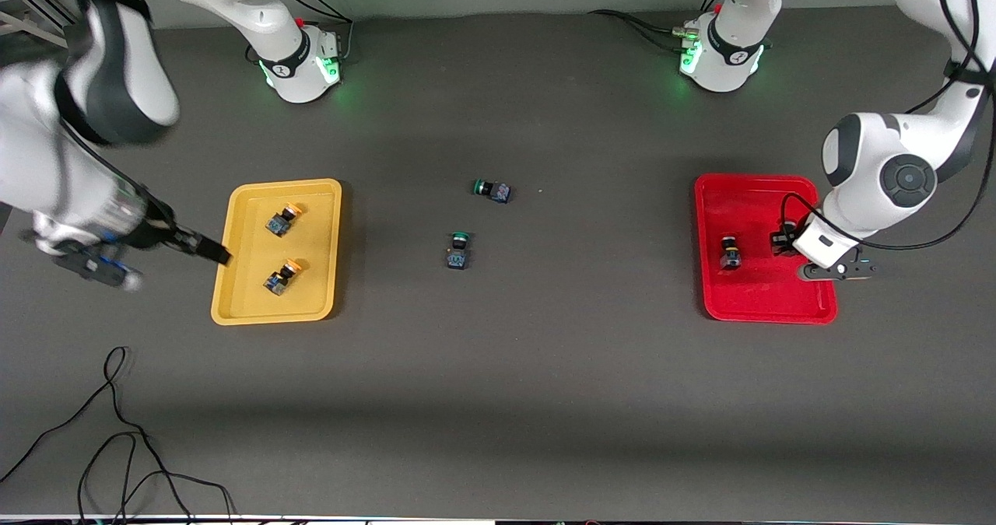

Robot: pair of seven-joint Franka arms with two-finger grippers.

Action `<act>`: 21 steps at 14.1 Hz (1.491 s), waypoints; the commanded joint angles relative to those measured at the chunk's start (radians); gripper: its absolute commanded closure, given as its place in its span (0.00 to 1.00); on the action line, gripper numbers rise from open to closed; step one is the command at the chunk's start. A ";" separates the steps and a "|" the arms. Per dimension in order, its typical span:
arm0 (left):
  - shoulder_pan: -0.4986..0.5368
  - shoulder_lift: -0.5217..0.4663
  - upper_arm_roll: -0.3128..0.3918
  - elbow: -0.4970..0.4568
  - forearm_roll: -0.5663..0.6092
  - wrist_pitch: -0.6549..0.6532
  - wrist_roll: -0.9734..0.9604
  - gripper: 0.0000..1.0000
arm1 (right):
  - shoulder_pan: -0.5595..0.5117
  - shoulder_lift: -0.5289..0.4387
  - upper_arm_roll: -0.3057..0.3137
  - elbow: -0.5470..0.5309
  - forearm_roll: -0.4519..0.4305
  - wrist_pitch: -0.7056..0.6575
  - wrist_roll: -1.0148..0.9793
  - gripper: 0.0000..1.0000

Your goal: Place red and yellow buttons in trays

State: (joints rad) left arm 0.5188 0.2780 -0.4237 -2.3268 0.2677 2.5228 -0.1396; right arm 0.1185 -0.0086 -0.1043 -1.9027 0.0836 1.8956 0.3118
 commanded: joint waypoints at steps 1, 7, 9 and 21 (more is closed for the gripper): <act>0.017 0.030 0.005 0.004 0.051 0.037 0.012 0.68 | -0.003 -0.126 -0.006 0.024 0.012 -0.116 -0.095 0.00; 0.009 -0.019 -0.006 0.154 0.051 -0.226 0.021 0.00 | -0.002 -0.258 -0.017 0.034 0.007 -0.260 -0.177 0.00; 0.007 -0.036 -0.038 0.252 0.042 -0.388 0.035 0.00 | 0.001 -0.241 -0.012 0.053 -0.027 -0.256 -0.177 0.00; -0.257 -0.292 0.183 0.601 -0.271 -0.944 0.225 0.00 | 0.007 -0.074 0.003 0.223 -0.054 -0.265 -0.178 0.00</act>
State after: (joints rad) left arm 0.4346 -0.0083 -0.4030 -1.7773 0.0238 1.6267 0.0673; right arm 0.1206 -0.1078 -0.1009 -1.7312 0.0421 1.6487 0.1545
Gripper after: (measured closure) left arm 0.000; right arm 0.000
